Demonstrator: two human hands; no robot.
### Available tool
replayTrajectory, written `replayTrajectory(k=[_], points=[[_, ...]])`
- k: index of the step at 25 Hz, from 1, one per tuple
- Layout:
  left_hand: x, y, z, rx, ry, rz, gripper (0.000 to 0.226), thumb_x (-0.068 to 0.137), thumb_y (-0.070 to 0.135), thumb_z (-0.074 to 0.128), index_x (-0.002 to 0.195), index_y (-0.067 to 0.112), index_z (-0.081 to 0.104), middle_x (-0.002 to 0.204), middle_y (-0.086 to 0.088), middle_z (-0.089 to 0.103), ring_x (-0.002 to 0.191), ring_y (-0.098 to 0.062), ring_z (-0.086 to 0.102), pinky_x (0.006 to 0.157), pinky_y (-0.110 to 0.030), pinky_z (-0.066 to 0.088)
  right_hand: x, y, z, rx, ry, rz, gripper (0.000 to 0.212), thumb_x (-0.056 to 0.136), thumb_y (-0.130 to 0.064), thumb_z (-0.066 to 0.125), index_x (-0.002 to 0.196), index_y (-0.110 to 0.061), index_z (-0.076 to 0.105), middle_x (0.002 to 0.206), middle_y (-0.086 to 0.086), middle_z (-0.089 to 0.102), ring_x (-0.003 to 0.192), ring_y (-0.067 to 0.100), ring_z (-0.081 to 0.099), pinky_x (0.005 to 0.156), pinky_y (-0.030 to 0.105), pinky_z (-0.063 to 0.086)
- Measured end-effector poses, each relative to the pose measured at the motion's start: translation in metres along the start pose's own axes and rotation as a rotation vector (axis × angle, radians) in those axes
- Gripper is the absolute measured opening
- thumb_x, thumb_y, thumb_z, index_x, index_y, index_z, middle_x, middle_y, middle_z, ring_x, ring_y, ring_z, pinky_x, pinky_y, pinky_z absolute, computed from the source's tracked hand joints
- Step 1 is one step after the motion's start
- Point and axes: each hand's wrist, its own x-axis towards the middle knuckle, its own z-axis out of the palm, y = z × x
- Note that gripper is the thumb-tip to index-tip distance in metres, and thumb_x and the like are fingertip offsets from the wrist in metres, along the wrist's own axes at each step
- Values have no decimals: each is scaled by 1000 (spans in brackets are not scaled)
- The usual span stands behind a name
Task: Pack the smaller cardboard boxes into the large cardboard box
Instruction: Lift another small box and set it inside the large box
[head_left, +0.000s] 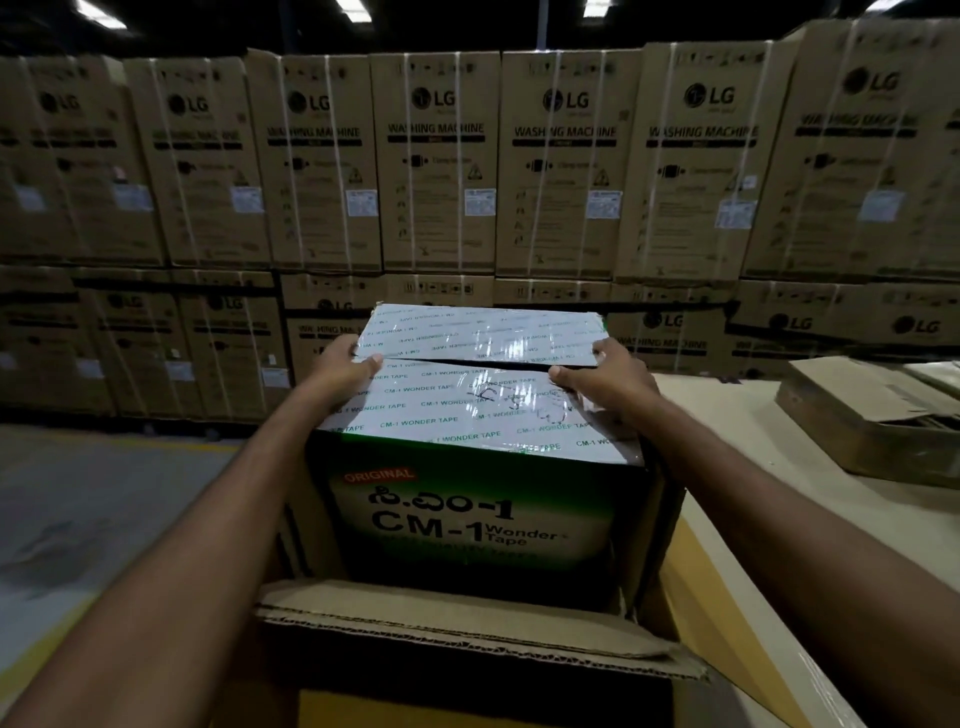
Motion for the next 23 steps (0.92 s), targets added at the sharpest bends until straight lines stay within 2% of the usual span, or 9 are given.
replayTrajectory(k=[3, 7, 9, 10, 12, 16, 18, 21, 23], points=[[-5, 6, 1, -59, 108, 7, 50, 97, 24, 68, 144, 14, 53, 139, -11, 57, 118, -29, 59, 92, -35, 46, -4, -5, -14, 24, -1, -31, 86, 77, -51, 84, 147, -19, 47, 138, 7, 62, 115, 26, 59, 97, 41, 50], [-15, 27, -7, -61, 212, 96, 40, 95, 28, 70, 133, 21, 61, 128, -3, 64, 107, -22, 61, 90, -36, 50, -12, -13, -31, 10, 89, -70, 87, 75, -59, 82, 147, -23, 50, 141, 4, 62, 123, 27, 61, 101, 45, 49], [-20, 42, -18, -60, 257, 117, 36, 93, 32, 70, 128, 26, 65, 127, -4, 66, 107, -24, 64, 95, -41, 53, -16, -23, -45, 39, 135, -112, 83, 76, -60, 81, 146, -25, 54, 140, 2, 64, 119, 24, 63, 98, 42, 49], [-21, 51, -24, -72, 268, 140, 36, 93, 33, 69, 128, 26, 66, 127, -4, 66, 107, -24, 65, 96, -43, 54, -18, -29, -53, 56, 158, -144, 78, 77, -59, 81, 143, -25, 57, 136, 1, 66, 111, 20, 64, 92, 38, 48], [-27, 73, -38, -69, 290, 192, 39, 96, 35, 66, 134, 27, 63, 132, -3, 64, 110, -24, 63, 98, -43, 53, -21, -42, -72, 85, 219, -200, 73, 78, -58, 81, 140, -27, 60, 133, -2, 68, 101, 13, 62, 84, 33, 46], [-41, 113, -59, 31, 425, 323, 49, 102, 48, 52, 147, 29, 50, 146, -5, 57, 128, -30, 56, 105, -43, 44, -21, -68, -106, 179, 348, -337, 82, 72, -62, 83, 143, -32, 58, 139, -6, 65, 119, 17, 64, 96, 40, 52], [-48, 126, -60, -40, 452, 386, 52, 103, 49, 51, 151, 31, 46, 148, -5, 55, 129, -28, 56, 106, -45, 45, -23, -74, -119, 223, 407, -400, 81, 71, -60, 85, 143, -32, 58, 141, -5, 63, 121, 17, 64, 98, 41, 53], [-63, 145, -54, -187, 465, 489, 53, 102, 45, 55, 152, 30, 45, 151, 1, 53, 130, -19, 55, 109, -46, 46, -28, -70, -136, 257, 482, -484, 78, 74, -58, 84, 143, -35, 56, 140, -3, 64, 109, 11, 63, 91, 37, 56], [-72, 161, -46, -223, 489, 533, 56, 98, 43, 57, 152, 33, 45, 146, 8, 56, 123, -15, 59, 104, -44, 51, -30, -60, -149, 276, 522, -526, 81, 72, -63, 81, 144, -36, 54, 143, -2, 62, 110, 9, 61, 89, 44, 59]])
